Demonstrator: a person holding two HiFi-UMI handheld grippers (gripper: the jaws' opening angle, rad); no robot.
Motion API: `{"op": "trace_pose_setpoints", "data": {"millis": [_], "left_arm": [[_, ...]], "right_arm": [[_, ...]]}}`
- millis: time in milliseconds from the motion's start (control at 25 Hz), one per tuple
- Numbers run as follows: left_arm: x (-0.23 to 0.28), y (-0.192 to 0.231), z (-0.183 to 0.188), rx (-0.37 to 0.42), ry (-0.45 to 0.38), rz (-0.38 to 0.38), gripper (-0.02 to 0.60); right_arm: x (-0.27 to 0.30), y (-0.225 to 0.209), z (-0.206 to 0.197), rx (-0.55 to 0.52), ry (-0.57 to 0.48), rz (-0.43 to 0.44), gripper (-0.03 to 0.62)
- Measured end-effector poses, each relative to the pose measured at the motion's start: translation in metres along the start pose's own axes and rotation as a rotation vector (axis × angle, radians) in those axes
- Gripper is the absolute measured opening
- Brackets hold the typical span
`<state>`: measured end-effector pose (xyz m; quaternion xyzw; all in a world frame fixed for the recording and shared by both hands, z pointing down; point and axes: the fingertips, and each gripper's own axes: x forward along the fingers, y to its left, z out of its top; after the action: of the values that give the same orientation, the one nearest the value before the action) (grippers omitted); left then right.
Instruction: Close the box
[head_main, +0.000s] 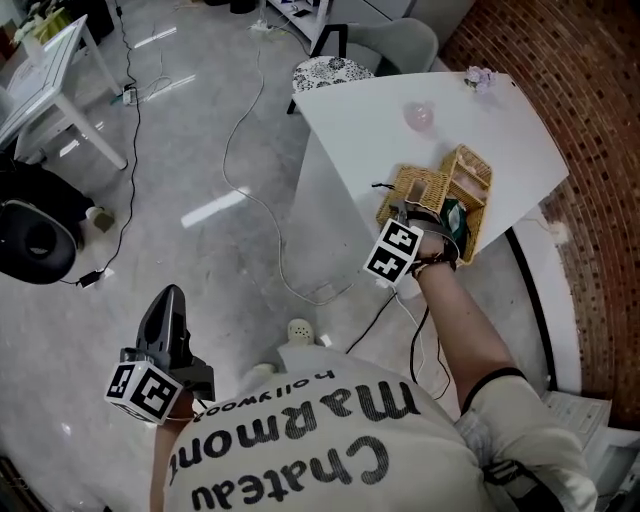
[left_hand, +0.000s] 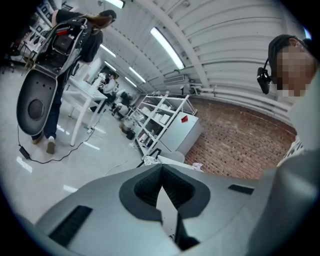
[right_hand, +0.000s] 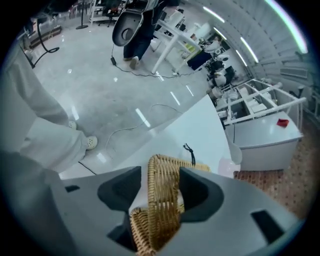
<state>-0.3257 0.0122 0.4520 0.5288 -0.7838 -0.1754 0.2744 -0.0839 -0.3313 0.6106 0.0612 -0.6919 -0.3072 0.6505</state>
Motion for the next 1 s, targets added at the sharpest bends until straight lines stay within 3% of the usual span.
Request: {"op": "trace_pose_setpoints", "data": {"millis": [120, 360, 720, 1000], "left_arm": [[0.003, -0.001, 0.001, 0.007, -0.002, -0.011, 0.000], [0.004, -0.004, -0.002, 0.001, 0.007, -0.032, 0.000], [0.004, -0.010, 0.005, 0.007, 0.001, -0.052, 0.000], [-0.001, -0.020, 0.008, 0.018, -0.009, -0.077, 0.000]], "right_arm": [[0.005, -0.002, -0.002, -0.057, 0.027, -0.068, 0.191], [0.006, -0.003, -0.003, -0.047, 0.048, -0.096, 0.187], [-0.019, -0.023, 0.008, 0.048, -0.028, -0.173, 0.161], [-0.046, -0.037, 0.007, 0.194, -0.104, -0.223, 0.156]]}}
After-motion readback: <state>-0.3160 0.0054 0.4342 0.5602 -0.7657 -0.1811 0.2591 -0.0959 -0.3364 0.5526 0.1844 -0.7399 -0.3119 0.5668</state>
